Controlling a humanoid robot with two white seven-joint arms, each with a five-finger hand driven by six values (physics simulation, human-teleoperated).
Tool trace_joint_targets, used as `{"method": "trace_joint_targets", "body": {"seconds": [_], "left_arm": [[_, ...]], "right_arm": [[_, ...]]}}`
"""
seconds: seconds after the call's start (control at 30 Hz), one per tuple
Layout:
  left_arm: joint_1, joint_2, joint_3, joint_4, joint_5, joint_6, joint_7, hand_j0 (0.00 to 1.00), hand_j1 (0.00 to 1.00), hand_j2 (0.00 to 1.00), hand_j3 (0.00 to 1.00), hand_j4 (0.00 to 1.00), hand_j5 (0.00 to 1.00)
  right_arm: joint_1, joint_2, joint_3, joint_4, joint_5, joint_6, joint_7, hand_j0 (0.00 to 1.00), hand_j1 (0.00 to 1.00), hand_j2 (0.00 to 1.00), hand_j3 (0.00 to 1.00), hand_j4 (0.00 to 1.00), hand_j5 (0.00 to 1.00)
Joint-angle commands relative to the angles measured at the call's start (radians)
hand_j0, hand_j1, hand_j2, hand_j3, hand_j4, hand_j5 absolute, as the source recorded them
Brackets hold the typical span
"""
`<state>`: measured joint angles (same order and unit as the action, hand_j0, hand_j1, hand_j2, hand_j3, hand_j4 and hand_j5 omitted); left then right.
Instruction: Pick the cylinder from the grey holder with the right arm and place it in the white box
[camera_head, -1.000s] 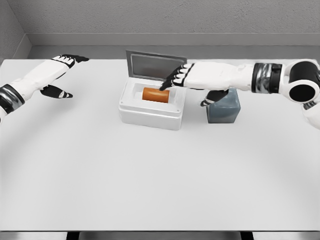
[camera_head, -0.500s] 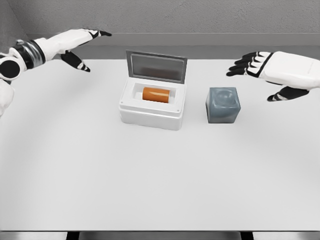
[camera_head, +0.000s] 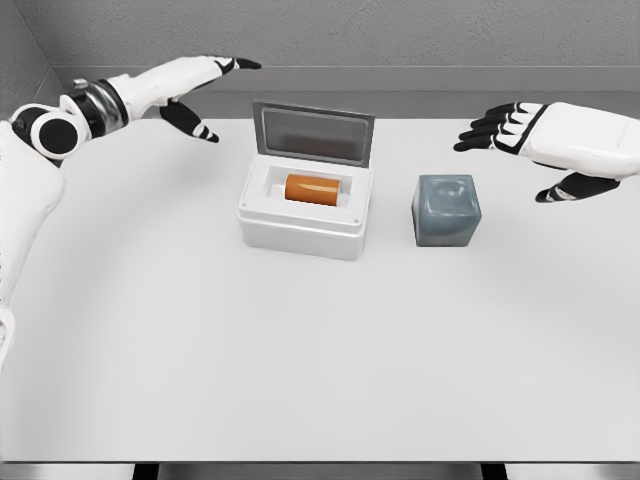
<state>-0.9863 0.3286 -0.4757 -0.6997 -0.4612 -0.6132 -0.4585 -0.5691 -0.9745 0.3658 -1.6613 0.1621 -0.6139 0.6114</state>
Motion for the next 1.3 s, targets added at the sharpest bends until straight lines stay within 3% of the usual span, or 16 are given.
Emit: {"method": "trace_joint_targets", "body": {"seconds": [0.0, 0.17, 0.33, 0.47, 0.83, 1.27], "left_arm": [[-0.002, -0.008, -0.026, -0.015, 0.009, 0.002, 0.004, 1.00, 1.00, 1.00, 1.00, 1.00, 1.00], [-0.008, 0.004, -0.040, -0.037, 0.001, 0.002, -0.003, 1.00, 1.00, 1.00, 1.00, 1.00, 1.00], [-0.023, 0.018, -0.041, -0.037, -0.076, 0.002, -0.011, 1.00, 1.00, 1.00, 1.00, 1.00, 1.00], [-0.025, 0.018, -0.041, -0.043, -0.083, 0.002, -0.049, 1.00, 1.00, 1.00, 1.00, 1.00, 1.00], [-0.046, -0.003, -0.083, -0.038, -0.162, 0.002, -0.051, 1.00, 1.00, 1.00, 1.00, 1.00, 1.00], [-0.048, 0.012, -0.104, -0.055, -0.168, 0.002, -0.049, 1.00, 1.00, 1.00, 1.00, 1.00, 1.00]], "right_arm": [[0.000, -0.001, 0.001, 0.000, -0.006, 0.003, -0.001, 1.00, 1.00, 1.00, 1.00, 1.00, 1.00], [0.000, 0.002, 0.001, 0.001, -0.006, 0.003, -0.001, 1.00, 1.00, 1.00, 1.00, 1.00, 1.00], [0.000, 0.002, 0.001, 0.001, -0.006, 0.003, -0.001, 1.00, 1.00, 1.00, 1.00, 1.00, 1.00], [0.000, 0.002, 0.001, 0.001, -0.006, 0.003, -0.001, 1.00, 1.00, 1.00, 1.00, 1.00, 1.00], [0.000, 0.002, 0.002, 0.001, -0.006, 0.003, -0.001, 1.00, 1.00, 1.00, 1.00, 1.00, 1.00], [0.000, 0.002, 0.002, 0.000, -0.006, 0.003, -0.001, 1.00, 1.00, 1.00, 1.00, 1.00, 1.00]]}}
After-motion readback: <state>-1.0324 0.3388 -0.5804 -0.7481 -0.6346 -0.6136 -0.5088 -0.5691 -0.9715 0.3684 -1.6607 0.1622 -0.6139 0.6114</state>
